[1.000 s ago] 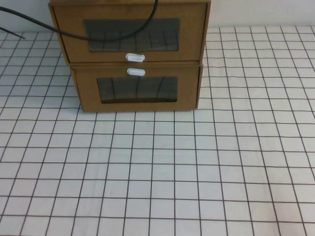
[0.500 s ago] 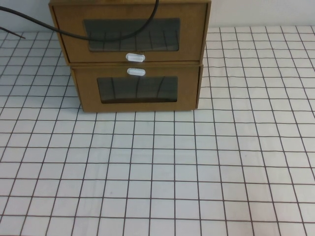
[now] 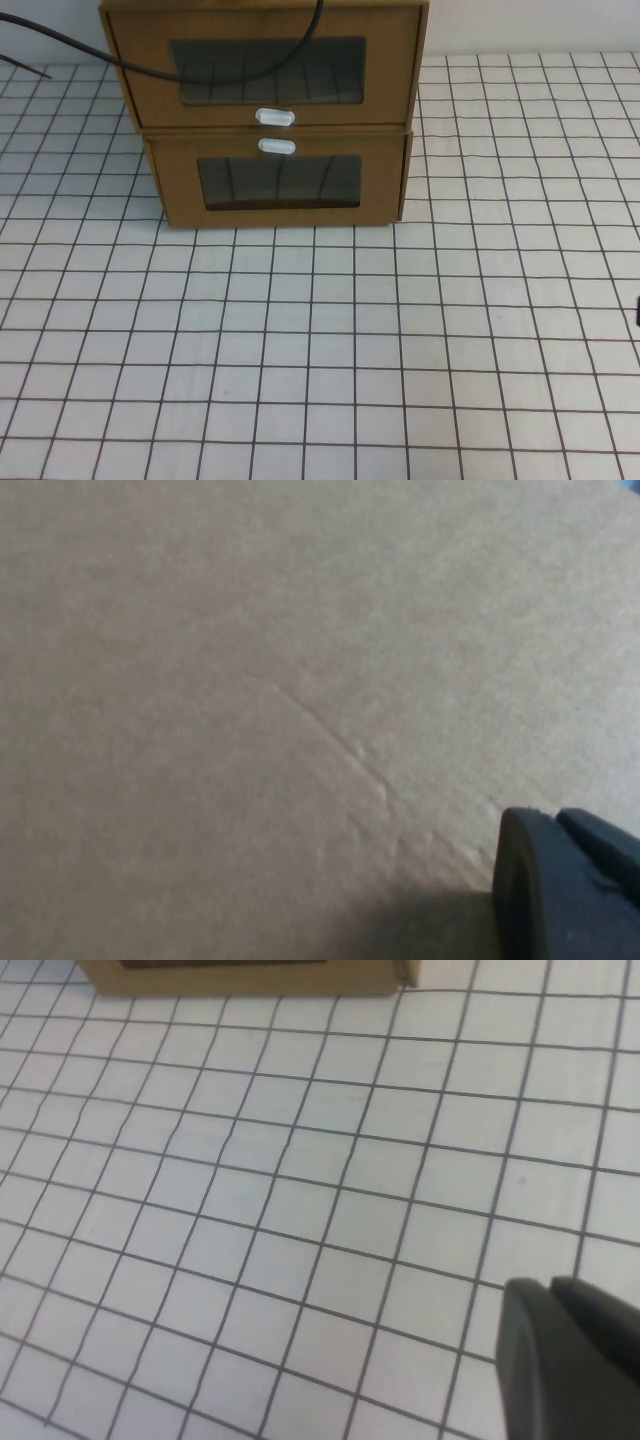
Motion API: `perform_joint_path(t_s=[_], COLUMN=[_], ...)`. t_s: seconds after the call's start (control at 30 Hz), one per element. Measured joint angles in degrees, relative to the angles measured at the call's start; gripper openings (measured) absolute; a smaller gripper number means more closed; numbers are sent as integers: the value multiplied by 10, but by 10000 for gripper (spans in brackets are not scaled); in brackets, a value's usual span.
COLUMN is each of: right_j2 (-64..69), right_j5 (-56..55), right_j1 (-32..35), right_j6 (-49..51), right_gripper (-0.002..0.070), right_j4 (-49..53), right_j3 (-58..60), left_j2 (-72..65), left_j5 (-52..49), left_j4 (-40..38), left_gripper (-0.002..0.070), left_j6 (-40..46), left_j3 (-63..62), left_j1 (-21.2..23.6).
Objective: Open the shoe box
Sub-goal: 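Pull the top drawer of the cardboard box fully open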
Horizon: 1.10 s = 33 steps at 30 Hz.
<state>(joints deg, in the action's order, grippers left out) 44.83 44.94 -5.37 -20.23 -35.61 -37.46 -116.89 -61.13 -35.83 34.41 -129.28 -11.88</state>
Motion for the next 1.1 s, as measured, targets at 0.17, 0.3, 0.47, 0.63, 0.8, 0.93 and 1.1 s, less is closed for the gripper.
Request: perform_joint_path(t_s=[0.17, 0.3, 0.47, 0.63, 0.8, 0.93, 1.1], right_j2=[105, 199, 322, 420, 500, 544, 583], right_j5=[-13, -38, -48, -48, -62, -91, -125], right_j1=[-92, -199, -320, -414, -478, -502, -504], right_j6=[-1, 31, 112, 194, 261, 318, 371], right_gripper=[-13, -13, -13, -13, -13, -12, 54], right_j4=[29, 91, 234, 399, 606, 759, 907], right_j3=[-83, -160, -260, -336, -388, -404, -407], left_j2=[0, 0, 0, 0, 0, 0, 0], left_j5=[0, 0, -1, -1, -1, -1, -1], left_j4=[0, 0, 0, 0, 0, 0, 0], left_gripper=[-4, -4, -4, -4, -4, -4, -4], left_j6=[0, 0, -1, -1, -1, -2, -2], left_j3=[0, 0, 0, 0, 0, 0, 0], left_j1=[0, 0, 0, 0, 0, 0, 0])
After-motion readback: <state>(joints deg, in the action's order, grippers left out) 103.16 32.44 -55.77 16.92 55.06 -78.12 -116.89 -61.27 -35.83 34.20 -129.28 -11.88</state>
